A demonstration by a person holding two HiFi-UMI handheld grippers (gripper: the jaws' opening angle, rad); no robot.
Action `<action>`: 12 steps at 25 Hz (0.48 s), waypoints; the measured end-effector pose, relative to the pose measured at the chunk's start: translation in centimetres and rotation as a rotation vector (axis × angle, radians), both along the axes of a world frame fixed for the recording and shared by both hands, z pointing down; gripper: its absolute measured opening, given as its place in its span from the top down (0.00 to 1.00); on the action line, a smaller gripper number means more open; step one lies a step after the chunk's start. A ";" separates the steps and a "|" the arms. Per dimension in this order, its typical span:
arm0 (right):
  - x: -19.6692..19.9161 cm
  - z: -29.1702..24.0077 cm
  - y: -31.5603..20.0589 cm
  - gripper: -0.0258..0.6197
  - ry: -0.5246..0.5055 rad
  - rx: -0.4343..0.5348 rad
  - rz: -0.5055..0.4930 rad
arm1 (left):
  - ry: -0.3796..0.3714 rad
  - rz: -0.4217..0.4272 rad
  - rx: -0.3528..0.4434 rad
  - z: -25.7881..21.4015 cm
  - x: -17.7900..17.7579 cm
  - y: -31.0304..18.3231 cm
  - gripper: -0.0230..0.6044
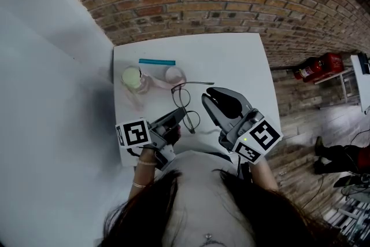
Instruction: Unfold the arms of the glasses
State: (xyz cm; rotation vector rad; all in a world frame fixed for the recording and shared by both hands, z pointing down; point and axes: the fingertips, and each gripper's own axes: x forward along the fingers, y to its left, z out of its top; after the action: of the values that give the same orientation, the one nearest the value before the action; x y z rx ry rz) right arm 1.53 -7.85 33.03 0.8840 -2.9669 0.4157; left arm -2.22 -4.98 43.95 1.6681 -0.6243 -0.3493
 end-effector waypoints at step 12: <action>-2.1 1.9 0.6 0.87 0.023 -0.069 -0.068 | 0.057 -0.055 0.006 -1.2 0.2 -0.3 0.93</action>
State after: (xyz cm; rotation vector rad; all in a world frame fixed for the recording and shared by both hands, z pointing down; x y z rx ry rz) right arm -0.60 -7.21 34.91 0.7737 -2.9323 0.4993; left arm -2.03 -5.29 42.77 1.6436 -0.6281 -0.4375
